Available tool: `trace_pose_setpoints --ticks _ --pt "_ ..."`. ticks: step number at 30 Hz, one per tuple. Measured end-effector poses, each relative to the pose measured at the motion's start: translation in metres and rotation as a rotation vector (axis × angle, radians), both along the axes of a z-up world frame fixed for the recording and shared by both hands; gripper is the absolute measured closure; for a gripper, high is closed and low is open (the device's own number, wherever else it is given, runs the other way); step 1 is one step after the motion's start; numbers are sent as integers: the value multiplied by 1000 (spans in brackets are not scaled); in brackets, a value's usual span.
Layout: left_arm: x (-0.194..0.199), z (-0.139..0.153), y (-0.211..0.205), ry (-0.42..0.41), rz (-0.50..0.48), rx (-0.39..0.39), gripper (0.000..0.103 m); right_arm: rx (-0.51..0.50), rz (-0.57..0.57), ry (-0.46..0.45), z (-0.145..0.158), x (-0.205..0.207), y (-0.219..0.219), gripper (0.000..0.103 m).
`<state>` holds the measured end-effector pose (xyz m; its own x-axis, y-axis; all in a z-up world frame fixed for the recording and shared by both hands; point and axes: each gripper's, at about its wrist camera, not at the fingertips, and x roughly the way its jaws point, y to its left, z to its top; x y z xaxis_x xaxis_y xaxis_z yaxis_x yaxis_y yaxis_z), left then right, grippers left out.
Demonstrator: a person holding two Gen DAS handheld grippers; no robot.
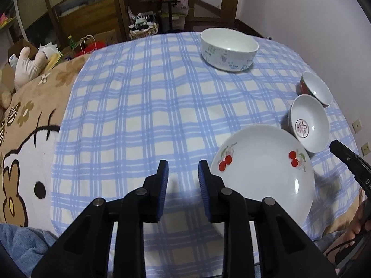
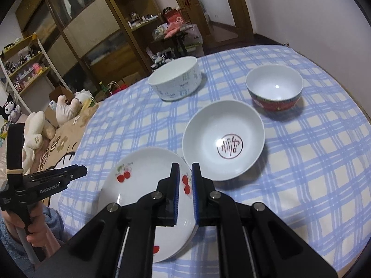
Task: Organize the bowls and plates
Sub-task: 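Open both tools to release the cherry plate on the stack, then move both tools to opposite rims of the large white patterned bowl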
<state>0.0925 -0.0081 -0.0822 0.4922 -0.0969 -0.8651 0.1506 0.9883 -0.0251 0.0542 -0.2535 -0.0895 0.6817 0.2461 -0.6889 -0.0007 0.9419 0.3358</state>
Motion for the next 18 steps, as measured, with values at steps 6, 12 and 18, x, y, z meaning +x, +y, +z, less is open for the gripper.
trace_pose_setpoints --ticks 6,12,18 --pt "13 15 -5 -39 -3 -10 60 -49 11 -39 16 15 3 87" --pt "29 39 -9 -118 -11 -1 25 -80 16 -80 34 38 8 44" --pt "63 54 -10 -162 9 22 9 -91 16 -102 44 76 5 17"
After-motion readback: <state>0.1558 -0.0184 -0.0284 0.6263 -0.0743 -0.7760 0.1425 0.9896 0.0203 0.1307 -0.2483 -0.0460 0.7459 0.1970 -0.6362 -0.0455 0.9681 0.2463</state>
